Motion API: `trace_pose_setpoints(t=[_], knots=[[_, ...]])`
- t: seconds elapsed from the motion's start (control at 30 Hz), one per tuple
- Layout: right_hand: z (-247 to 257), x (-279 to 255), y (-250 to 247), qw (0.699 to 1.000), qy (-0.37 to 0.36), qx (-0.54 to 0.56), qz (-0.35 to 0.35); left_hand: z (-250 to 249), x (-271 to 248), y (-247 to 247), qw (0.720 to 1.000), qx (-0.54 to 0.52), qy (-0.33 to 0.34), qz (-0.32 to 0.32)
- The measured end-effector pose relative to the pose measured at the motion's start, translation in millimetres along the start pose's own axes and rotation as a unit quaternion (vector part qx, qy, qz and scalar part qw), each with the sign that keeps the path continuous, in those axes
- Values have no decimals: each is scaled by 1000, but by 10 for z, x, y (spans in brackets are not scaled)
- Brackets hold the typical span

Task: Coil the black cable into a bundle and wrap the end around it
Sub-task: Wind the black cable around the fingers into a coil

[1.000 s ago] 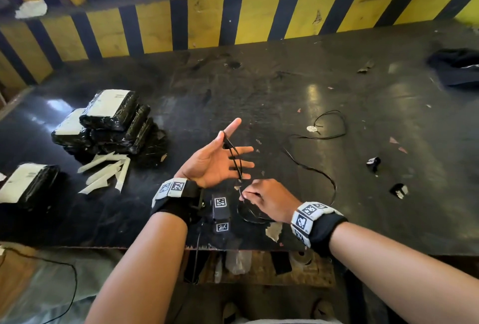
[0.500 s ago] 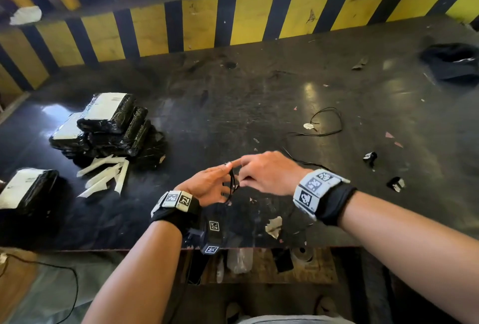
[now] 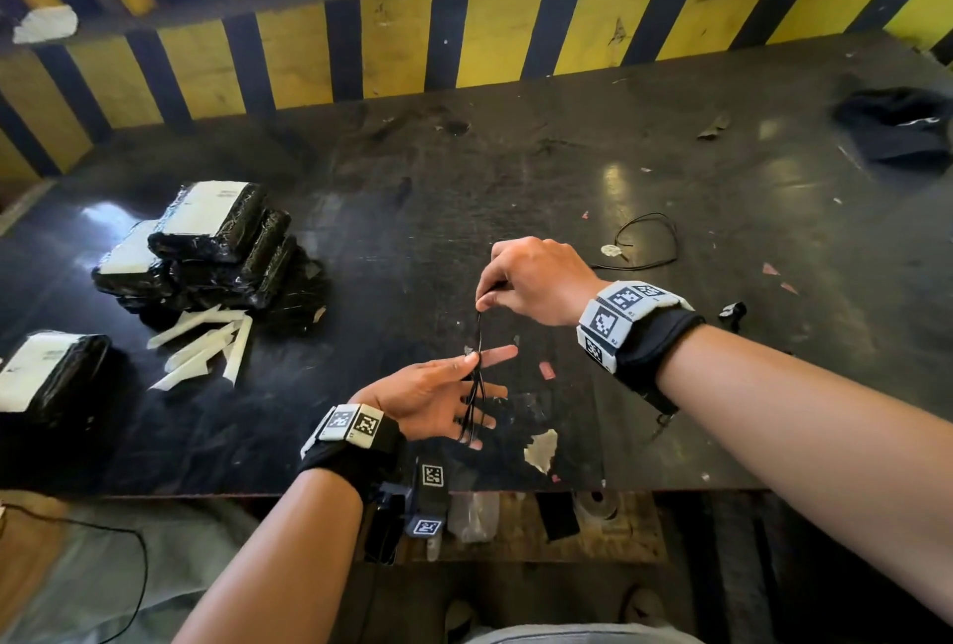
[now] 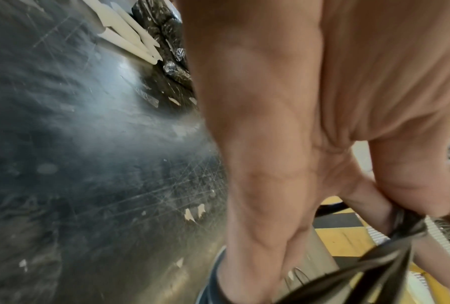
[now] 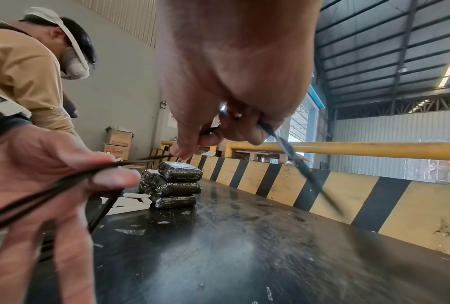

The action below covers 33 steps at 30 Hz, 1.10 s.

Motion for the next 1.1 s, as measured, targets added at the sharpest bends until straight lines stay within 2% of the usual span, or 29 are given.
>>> trace_pose_setpoints(t=[0.2,0.33,0.5,0.6,0.73,0.9,1.1], knots=[[-65,103,28,998,25,58,-2,-76,-112,136,998,-39,23,51],[-272,63,159,988,79,130,-6,-206,-242,191,992,-62,70,86],[-502,-313,518,964,164,210,24,-427,-322,192,983,-78,122,111],[-449,-583,713,970,144,184,64,-541,-296,202,980,-89,146,107],[-218,-847,960,975,77,171,115,-649,-187,211,979,-101,159,74],[-50,-942,1101,976,77,126,157,-703,-38,94,980,-123,156,-1],[70,-901,975,974,58,91,198,-531,115,-128,984,-64,127,-104]])
Point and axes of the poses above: each hand's wrist, its own x-axis towards the middle knuckle, its own y-axis out of the palm, z = x × y, the point moved 3 cm from there along x, towards the middle knuckle, and after that the axes turned 13 degrees about -z, right-handed, at the moved point
